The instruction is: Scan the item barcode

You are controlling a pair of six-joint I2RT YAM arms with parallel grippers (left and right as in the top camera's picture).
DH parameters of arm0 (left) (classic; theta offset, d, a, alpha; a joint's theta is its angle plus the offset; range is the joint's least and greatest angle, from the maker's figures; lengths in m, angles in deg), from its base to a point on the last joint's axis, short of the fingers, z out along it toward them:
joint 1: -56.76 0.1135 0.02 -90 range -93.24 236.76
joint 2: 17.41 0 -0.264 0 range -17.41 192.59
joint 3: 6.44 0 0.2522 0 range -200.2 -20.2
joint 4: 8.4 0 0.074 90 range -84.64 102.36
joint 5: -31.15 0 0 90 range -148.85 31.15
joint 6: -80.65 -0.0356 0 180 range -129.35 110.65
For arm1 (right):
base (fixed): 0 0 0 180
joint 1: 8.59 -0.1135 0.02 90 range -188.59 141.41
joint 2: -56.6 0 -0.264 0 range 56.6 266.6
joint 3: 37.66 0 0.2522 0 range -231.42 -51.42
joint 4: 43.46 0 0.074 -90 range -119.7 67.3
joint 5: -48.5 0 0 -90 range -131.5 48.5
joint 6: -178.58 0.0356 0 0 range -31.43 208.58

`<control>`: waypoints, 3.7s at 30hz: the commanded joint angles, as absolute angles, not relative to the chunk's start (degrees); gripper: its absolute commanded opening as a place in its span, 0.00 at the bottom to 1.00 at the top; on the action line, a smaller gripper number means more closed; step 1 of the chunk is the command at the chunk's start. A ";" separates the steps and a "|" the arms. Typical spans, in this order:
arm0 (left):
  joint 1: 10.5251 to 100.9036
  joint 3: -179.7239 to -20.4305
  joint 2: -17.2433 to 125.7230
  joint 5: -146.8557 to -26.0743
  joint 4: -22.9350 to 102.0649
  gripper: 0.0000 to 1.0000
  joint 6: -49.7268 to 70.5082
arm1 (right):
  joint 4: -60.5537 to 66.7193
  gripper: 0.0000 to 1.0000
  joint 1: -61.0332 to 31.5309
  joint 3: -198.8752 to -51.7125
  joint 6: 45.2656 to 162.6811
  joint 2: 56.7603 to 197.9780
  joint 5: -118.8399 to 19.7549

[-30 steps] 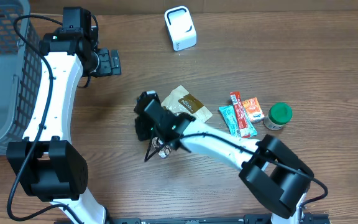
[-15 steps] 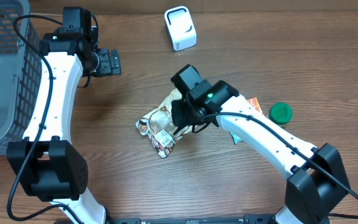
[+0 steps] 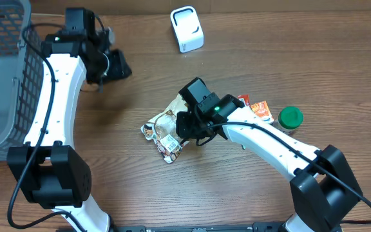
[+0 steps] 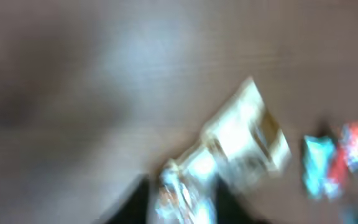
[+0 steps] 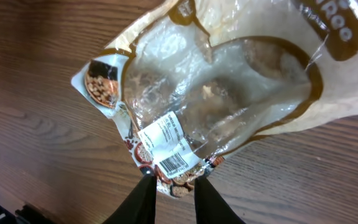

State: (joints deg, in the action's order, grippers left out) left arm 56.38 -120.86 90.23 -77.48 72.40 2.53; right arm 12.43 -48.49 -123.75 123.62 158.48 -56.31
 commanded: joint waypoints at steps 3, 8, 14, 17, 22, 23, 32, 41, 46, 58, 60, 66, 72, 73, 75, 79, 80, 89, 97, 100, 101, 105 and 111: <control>51.09 -115.40 90.27 -83.75 80.67 0.15 3.10 | 8.49 0.22 -48.79 -118.14 124.17 158.92 -57.05; 45.56 -106.07 90.27 -83.62 78.68 0.18 4.70 | -1.74 0.22 -48.79 -112.13 124.39 158.94 -59.28; 42.52 -96.25 90.27 -76.13 71.22 0.19 12.78 | -8.10 0.22 -48.79 -109.41 124.78 158.96 -59.59; 42.37 -92.91 90.27 -74.75 66.57 0.18 14.10 | -9.65 0.21 -48.79 -108.56 124.85 159.12 -59.59; 42.37 -90.29 90.27 -74.68 59.79 0.18 15.58 | -10.13 0.14 -48.79 -106.60 130.66 160.27 -56.31; 42.37 -90.13 90.27 -74.53 59.05 0.18 15.58 | -10.17 0.14 -48.79 -106.31 130.81 160.47 -56.09; 42.24 -90.04 90.27 -66.31 58.04 0.22 18.58 | -9.63 0.15 -48.92 -105.74 130.57 163.79 -55.28; 42.39 -98.48 89.29 -66.29 60.38 0.36 17.92 | -0.43 0.16 -47.50 -115.08 119.67 159.14 -58.12; 42.39 -107.46 88.92 -65.90 67.47 0.52 18.16 | 1.50 0.29 -47.39 -122.27 109.94 158.44 -56.07; 42.57 -98.35 89.09 -62.38 70.53 0.69 22.25 | 0.21 0.66 -47.39 -123.38 97.00 158.61 -40.46; 42.65 -96.21 89.09 -62.42 68.08 0.75 22.25 | 0.19 0.67 -47.29 -123.38 97.02 158.74 -40.50; 43.59 -94.29 89.09 -62.95 63.25 0.80 22.14 | 0.19 0.67 -46.00 -123.38 97.00 159.77 -41.84; 43.70 -94.26 89.09 -63.30 62.20 0.80 20.43 | 0.47 0.71 -42.28 -123.38 97.07 160.56 -51.15; 43.59 -94.26 89.09 -63.30 61.98 0.80 20.41 | 0.47 0.72 -41.93 -123.38 97.07 160.67 -51.74; 43.62 -94.20 89.09 -63.23 61.54 0.80 20.41 | 0.45 0.72 -41.60 -123.38 97.07 160.93 -51.67; 43.57 -93.67 89.09 -62.82 60.27 0.79 20.41 | 0.51 0.72 -41.62 -123.38 97.33 162.26 -51.94; 43.57 -93.35 89.11 -62.71 59.57 0.79 20.39 | 0.62 0.73 -41.62 -123.38 97.35 162.81 -51.94; 43.57 -89.70 89.20 -62.93 50.42 0.73 12.83 | 2.22 0.73 -41.62 -123.38 103.14 166.85 -52.61; 43.57 -89.65 89.35 -63.95 46.81 0.73 5.55 | 4.95 0.72 -40.66 -124.32 104.02 166.57 -58.32; 43.57 -89.65 89.42 -64.83 46.33 0.73 5.37 | 8.25 0.75 -38.72 -128.17 104.00 165.04 -58.34; 43.57 -89.65 89.42 -64.83 45.98 0.73 5.37 | 9.34 0.76 -38.08 -129.48 104.00 164.76 -58.34; 43.57 -89.65 89.42 -64.80 45.37 0.73 5.40 | 12.65 0.77 -36.31 -133.24 104.00 164.71 -58.34; 43.44 -89.65 90.80 -64.89 43.99 0.73 5.35 | 14.00 0.79 -36.27 -132.80 104.15 165.91 -56.81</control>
State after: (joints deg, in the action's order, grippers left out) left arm 43.51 -90.18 89.64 -64.17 44.67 6.69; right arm 13.37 -35.85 -132.43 103.78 166.26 -57.57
